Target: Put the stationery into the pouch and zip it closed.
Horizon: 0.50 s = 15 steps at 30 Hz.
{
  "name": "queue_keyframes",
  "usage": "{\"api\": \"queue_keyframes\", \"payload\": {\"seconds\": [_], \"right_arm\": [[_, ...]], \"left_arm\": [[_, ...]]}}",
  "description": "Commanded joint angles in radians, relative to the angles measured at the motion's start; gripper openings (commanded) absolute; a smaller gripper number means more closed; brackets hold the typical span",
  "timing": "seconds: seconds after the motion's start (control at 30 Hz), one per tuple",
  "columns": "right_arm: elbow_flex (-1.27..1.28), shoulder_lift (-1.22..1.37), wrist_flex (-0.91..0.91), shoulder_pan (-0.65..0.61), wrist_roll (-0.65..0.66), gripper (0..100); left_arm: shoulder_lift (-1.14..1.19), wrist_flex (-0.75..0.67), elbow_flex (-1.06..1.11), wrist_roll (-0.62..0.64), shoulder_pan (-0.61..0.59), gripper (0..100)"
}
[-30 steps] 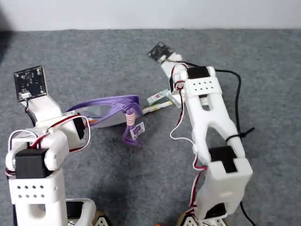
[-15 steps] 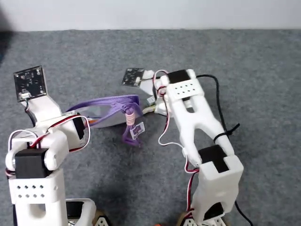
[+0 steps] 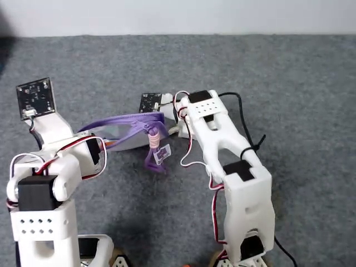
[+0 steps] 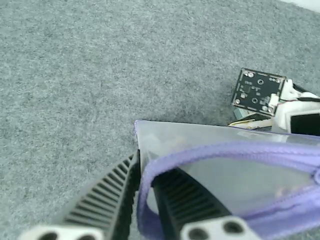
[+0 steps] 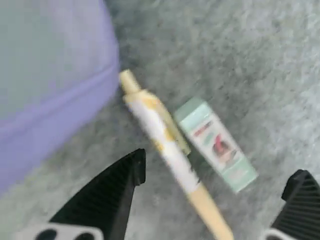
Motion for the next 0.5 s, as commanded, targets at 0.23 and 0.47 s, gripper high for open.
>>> {"api": "queue_keyframes", "payload": {"seconds": [0.23,0.47], "right_arm": [[-0.272,0.206,-0.012,-0.005,0.006,41.9],[-0.273,0.223,0.044,-0.01,0.008,19.5]], "left_arm": [[0.002,-0.038,0.015,-0.021,-0.057,1],[0.002,-0.038,0.015,-0.021,-0.055,1]]}}
